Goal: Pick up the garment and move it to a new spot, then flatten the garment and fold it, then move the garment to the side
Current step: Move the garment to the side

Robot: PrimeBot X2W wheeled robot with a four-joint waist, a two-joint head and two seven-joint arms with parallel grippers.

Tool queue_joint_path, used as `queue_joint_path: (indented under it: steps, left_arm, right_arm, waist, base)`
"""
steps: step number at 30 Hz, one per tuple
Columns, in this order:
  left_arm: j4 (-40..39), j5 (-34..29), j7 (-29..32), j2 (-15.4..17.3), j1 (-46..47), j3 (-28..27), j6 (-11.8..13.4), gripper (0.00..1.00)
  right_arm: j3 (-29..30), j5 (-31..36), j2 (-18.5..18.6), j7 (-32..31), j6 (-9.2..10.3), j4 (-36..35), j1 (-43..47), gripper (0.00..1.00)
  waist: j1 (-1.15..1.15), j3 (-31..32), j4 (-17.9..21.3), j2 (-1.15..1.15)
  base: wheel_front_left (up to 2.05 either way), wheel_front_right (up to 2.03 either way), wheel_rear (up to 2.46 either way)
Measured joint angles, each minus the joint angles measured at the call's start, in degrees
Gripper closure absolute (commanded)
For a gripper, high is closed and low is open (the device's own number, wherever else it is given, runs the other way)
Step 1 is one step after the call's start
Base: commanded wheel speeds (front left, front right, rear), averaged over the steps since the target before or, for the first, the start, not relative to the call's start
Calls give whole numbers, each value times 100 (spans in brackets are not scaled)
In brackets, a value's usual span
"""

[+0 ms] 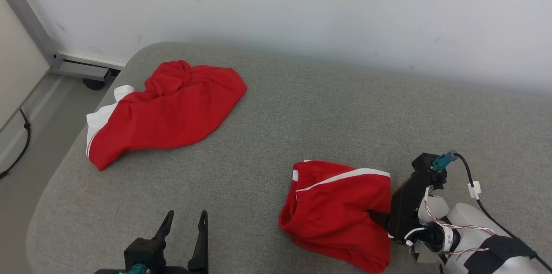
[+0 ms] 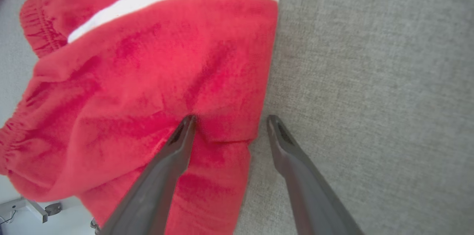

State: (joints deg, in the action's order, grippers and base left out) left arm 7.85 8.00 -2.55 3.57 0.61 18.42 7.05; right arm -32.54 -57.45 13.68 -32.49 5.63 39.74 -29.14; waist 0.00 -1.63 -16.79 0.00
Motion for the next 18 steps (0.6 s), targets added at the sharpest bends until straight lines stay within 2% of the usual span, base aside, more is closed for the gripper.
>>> queue_joint_path:
  steps: [1,2,3,4,12,18]
  left_arm:
    - [10,2,-1,0,0,-4,0,0]
    - [14,3,-1,0,0,-7,0,0]
    - [19,9,-2,-3,0,-7,0,0]
    - [26,10,-3,-5,0,-7,0,0]
    - [55,59,-51,-9,-8,-79,1,0]
    - [63,68,-57,-12,-27,-107,2,0]
  right_arm:
    - [-21,0,-11,-37,-1,51,-20,29]
    - [-37,0,-14,-56,-1,76,-46,29]
    - [-38,-1,-15,-79,-1,91,-64,82]
    - [-41,-1,-20,-87,-1,105,-69,100]
    - [-90,0,-103,-180,-68,243,-199,100]
    - [-46,0,69,-180,-214,253,-378,100]
  waist:
    - [0,-3,-6,0]
    - [0,-6,-10,0]
    - [0,-7,-11,0]
    - [0,-8,-10,0]
    - [0,17,106,0]
    - [0,45,284,0]
  base:
    - [0,0,0]
    - [0,0,0]
    - [0,0,0]
    - [0,0,0]
    - [0,0,0]
    - [0,0,0]
